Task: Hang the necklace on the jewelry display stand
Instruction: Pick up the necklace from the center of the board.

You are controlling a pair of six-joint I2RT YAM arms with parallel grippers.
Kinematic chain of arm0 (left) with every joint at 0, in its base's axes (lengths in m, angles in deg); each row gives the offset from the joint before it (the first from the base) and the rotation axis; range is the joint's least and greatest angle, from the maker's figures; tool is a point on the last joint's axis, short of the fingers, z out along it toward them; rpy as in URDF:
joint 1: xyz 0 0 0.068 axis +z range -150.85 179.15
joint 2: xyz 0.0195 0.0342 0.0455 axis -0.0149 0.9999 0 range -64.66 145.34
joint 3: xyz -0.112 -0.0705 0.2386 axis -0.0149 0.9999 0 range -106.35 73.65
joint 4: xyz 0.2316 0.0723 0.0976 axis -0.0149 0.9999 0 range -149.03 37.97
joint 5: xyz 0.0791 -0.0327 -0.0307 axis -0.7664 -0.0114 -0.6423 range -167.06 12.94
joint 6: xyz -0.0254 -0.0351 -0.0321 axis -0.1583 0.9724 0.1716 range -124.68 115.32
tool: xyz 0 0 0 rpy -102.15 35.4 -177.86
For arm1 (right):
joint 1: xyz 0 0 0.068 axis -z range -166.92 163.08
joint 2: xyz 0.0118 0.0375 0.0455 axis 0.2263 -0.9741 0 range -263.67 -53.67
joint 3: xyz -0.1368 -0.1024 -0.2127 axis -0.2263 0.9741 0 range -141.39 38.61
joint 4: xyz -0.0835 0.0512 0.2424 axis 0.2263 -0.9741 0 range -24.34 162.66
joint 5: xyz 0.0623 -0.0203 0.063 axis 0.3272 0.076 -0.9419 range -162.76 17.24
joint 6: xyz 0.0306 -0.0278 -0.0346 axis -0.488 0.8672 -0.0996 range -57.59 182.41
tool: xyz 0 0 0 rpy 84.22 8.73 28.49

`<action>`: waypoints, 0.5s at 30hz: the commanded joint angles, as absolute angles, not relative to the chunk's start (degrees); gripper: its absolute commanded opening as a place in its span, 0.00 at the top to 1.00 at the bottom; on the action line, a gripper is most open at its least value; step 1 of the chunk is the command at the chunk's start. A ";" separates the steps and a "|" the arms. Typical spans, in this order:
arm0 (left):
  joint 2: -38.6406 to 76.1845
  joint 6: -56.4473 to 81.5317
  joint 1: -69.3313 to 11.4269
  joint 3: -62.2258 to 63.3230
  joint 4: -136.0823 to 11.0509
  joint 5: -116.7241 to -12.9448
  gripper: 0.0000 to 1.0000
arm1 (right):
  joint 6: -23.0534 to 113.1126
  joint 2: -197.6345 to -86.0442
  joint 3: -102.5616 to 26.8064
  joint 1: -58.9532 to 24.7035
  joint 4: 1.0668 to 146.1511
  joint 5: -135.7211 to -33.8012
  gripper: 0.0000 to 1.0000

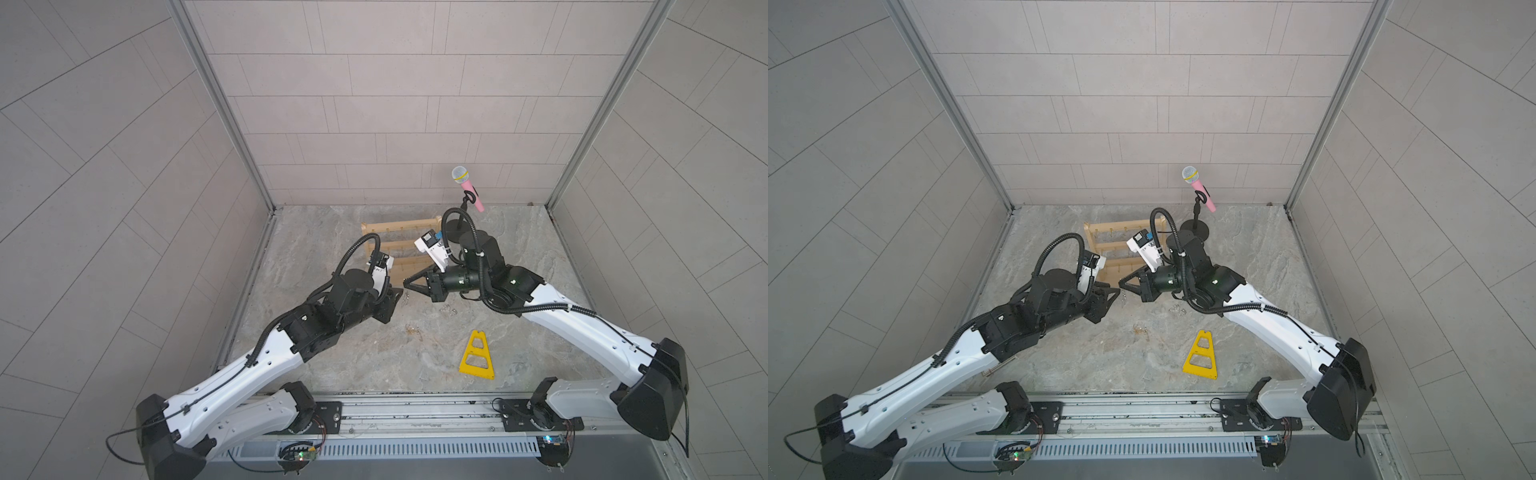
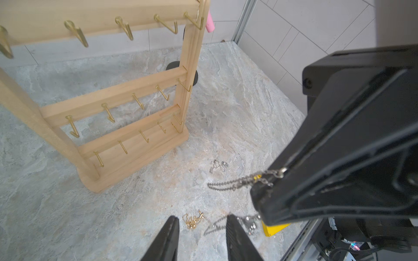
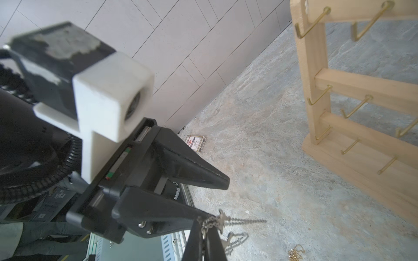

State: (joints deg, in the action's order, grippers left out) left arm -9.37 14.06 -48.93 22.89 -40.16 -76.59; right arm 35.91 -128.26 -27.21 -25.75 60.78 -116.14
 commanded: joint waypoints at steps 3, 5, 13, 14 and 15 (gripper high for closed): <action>-9.42 11.29 -49.15 24.13 -47.41 -77.55 0.61 | 33.98 -127.85 -29.67 -25.16 61.57 -118.41 1.00; -8.82 10.91 -49.11 23.91 -48.22 -77.62 0.61 | 33.72 -127.98 -29.79 -25.16 61.78 -118.87 1.00; -7.66 10.53 -49.15 23.73 -51.01 -77.29 0.63 | 33.01 -127.78 -29.81 -25.14 62.10 -119.32 1.00; -7.66 10.55 -49.16 23.82 -51.26 -77.30 0.64 | 33.01 -127.80 -29.85 -25.07 62.07 -119.34 1.00; -7.62 10.54 -49.11 23.86 -51.35 -77.49 0.65 | 33.05 -127.80 -29.90 -25.07 62.10 -119.34 1.00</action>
